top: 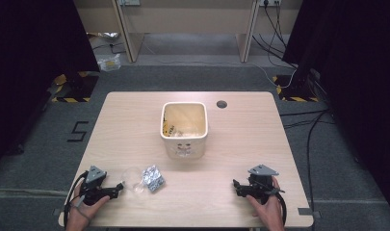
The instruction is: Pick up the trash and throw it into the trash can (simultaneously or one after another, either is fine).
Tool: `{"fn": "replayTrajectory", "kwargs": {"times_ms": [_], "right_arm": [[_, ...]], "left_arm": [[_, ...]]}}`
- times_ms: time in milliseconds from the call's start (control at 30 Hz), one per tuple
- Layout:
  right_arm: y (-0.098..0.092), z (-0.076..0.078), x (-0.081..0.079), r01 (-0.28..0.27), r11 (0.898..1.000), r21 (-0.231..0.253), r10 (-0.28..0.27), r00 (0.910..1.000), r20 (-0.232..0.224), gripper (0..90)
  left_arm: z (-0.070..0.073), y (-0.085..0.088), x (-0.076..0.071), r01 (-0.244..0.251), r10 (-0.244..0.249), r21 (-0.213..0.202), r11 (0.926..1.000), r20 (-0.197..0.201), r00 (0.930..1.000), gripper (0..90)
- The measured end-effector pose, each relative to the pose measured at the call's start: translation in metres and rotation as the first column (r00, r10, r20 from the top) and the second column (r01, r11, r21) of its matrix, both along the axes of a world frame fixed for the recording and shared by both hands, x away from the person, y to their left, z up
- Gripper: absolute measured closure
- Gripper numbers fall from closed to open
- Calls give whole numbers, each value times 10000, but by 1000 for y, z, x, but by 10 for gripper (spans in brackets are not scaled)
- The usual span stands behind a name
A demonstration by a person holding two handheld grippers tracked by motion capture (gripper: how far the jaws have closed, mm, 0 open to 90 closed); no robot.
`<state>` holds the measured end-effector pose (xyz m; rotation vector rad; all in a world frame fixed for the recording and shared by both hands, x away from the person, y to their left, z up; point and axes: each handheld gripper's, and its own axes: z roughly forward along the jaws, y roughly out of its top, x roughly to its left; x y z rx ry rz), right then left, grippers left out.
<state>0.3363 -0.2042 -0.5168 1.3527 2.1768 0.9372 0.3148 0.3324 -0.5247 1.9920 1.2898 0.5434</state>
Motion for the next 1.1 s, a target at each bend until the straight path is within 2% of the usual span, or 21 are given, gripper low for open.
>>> {"fn": "replayTrajectory", "kwargs": {"times_ms": [67,467,500,533,567,667,767,933,1033,1100], "right_arm": [[1,0,1,-13,9999,-148,13,10000,35,123],[1,0,0,-57,9999,-154,57,10000,7,117],[1,0,0,-63,9998,-163,64,10000,16,118],[1,0,0,-52,9999,-159,53,10000,9,117],[1,0,0,-55,9999,-158,55,10000,8,117],[1,0,0,-57,9998,-177,58,10000,17,116],[2,0,0,-36,9998,-190,37,10000,18,115],[2,0,0,-38,9998,-189,39,10000,16,115],[2,0,0,-37,9998,-181,37,10000,11,113],[1,0,1,-40,9998,-177,40,10000,6,113]], "left_arm": [[0,0,0,1,-1,1,10000,-2,10000,141],[0,1,0,-23,23,-102,9999,-7,10000,146],[0,2,-1,21,-21,-286,9996,-11,10000,146],[0,2,-1,21,-21,-286,9996,-11,10000,147],[0,4,-2,80,-82,-582,9983,-33,10000,148],[2,8,-3,29,-41,-625,9980,-189,9998,167],[7,12,-4,-94,78,-574,9983,-278,9996,167],[17,17,-8,-210,205,-706,9973,-84,9998,171],[27,23,-10,-245,251,-900,9956,48,9997,171],[37,27,-13,-265,291,-1216,9922,196,9994,171]]}}
